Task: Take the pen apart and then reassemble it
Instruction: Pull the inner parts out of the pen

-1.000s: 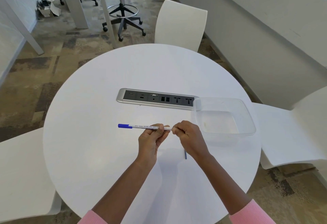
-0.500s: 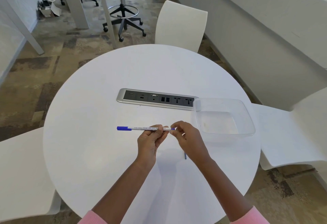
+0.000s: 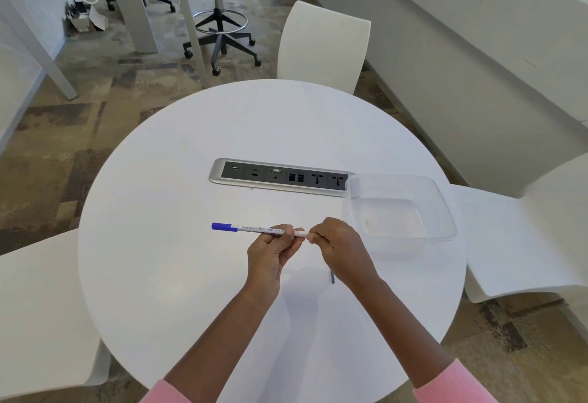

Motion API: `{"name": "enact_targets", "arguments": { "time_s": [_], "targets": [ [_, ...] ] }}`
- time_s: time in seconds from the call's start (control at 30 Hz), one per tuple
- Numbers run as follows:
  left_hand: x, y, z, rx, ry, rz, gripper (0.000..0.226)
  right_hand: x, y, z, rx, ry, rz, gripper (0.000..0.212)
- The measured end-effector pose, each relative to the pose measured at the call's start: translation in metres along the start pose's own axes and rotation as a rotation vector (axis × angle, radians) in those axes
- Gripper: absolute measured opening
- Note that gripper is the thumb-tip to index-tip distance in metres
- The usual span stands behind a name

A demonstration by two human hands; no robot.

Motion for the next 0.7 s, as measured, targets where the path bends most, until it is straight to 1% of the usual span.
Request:
{"name": "enact_targets", "arguments": {
  "time_s": [0.1, 0.23, 0.33, 0.4, 0.47, 0.6, 0.7],
  "targets": [
    [0.000, -0.001, 0.000, 0.007, 0.006, 0.020, 0.008, 0.001, -0.007, 0.000, 0.161, 0.099, 0.155, 0.023],
    [0.001, 0.001, -0.002, 0.012, 0.024, 0.044, 0.008, 0.008, -0.021, -0.002, 0.405, 0.231, 0.441, 0.037],
    [0.001, 0.003, -0.004, 0.006, 0.035, 0.055, 0.009, 0.017, -0.026, -0.010, 0.587, 0.338, 0.653, 0.032],
    [0.001, 0.003, -0.003, 0.001, 0.027, 0.048, 0.009, 0.016, -0.025, -0.010, 0.553, 0.326, 0.632, 0.034],
    [0.001, 0.003, -0.002, -0.001, 0.019, 0.035, 0.009, 0.011, -0.022, -0.008, 0.446, 0.240, 0.530, 0.034],
    [0.000, -0.001, 0.000, -0.004, 0.005, -0.001, 0.008, 0.000, -0.014, -0.011, 0.220, 0.041, 0.347, 0.010],
    [0.000, -0.001, 0.000, -0.009, 0.000, 0.002, 0.009, 0.000, -0.009, -0.011, 0.087, -0.028, 0.162, 0.011]
  ]
}}
Point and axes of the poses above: each hand's wrist, its own z-axis towards the middle knuckle, its own x-axis out of the palm, y = z × x, the point moved 8 cm from there along z, towards the middle knuckle, and after that the axes turned 3 degrees about z, right-handed, at the moved point
